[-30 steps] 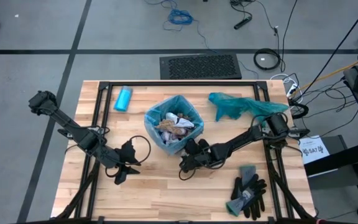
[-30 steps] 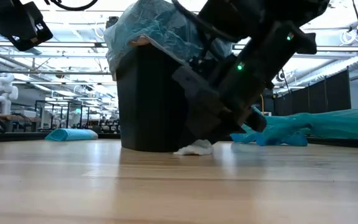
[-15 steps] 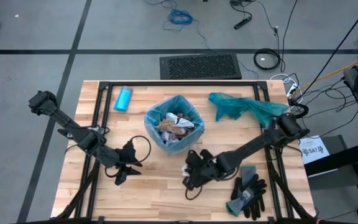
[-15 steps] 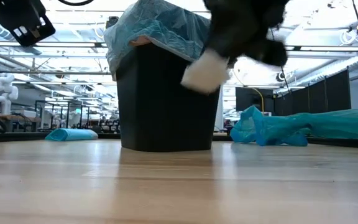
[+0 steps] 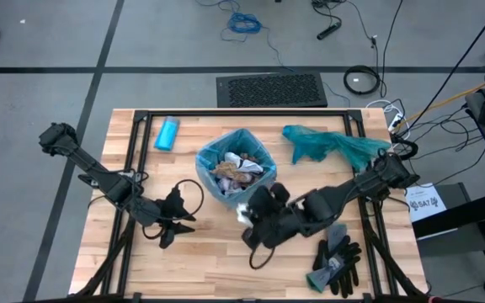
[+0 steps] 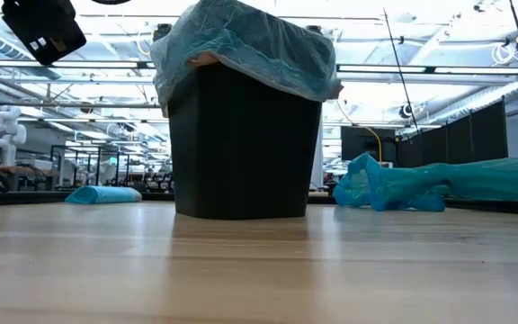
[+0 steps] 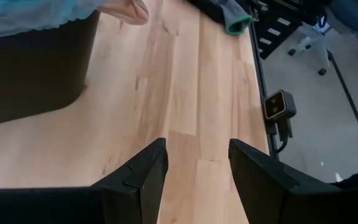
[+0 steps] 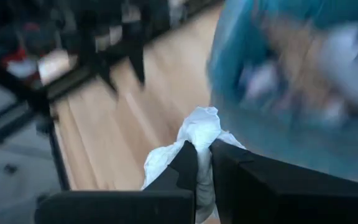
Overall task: Place trash/remove bag and relplace
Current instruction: Put the white paper trash into the trash bag, then remove the blue trash bag from the trash bin
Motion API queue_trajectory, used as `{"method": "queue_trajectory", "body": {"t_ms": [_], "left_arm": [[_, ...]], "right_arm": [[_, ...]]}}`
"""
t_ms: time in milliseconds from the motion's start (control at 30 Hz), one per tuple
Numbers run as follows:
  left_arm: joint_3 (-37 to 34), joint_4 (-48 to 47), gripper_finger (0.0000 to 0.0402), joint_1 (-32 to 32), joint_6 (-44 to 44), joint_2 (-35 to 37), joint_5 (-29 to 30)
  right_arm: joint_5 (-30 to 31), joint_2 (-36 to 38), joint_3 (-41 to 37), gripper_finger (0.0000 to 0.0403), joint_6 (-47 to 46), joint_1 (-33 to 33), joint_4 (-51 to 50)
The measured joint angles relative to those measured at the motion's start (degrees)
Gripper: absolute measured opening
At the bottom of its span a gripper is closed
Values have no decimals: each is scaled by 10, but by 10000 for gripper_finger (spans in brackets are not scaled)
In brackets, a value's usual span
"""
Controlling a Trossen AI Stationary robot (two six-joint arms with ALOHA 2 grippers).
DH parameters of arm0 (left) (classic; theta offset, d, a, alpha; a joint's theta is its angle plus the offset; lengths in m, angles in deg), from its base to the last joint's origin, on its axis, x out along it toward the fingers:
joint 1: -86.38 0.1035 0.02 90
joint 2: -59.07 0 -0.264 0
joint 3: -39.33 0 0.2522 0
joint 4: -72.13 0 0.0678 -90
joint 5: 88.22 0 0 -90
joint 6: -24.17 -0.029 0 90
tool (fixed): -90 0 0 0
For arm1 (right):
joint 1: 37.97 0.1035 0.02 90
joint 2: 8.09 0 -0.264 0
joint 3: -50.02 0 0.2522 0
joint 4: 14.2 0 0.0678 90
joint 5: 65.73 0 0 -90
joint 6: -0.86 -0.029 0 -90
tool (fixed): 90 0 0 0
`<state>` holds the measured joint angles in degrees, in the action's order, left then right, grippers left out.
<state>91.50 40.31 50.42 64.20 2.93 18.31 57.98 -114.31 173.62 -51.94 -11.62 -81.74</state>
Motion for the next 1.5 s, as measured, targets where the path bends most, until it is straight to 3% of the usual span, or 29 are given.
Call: {"method": "queue_trajectory", "body": {"t_ms": [167,400,633,767,933,1133,1367,1500], "left_arm": [[0,0,176,0,0,0,8],[0,1,176,0,1,-5,10],[0,-1,176,0,-4,-5,10],[0,-5,176,0,-4,-5,12],[0,-1,176,0,0,-9,13],[0,47,176,-9,2,-16,51],[0,68,176,-38,66,-60,88],[0,137,176,-58,102,-105,105]], "right_arm": [[50,0,41,4,59,-35,2],[51,-7,43,30,114,-108,27],[-70,-8,43,112,88,-172,26],[-99,-8,43,160,91,-185,26],[-100,-8,43,192,98,-185,8],[-92,-7,43,189,46,-171,-113],[-4,14,43,171,4,-81,-170],[33,30,43,164,-44,-20,-223]]}}
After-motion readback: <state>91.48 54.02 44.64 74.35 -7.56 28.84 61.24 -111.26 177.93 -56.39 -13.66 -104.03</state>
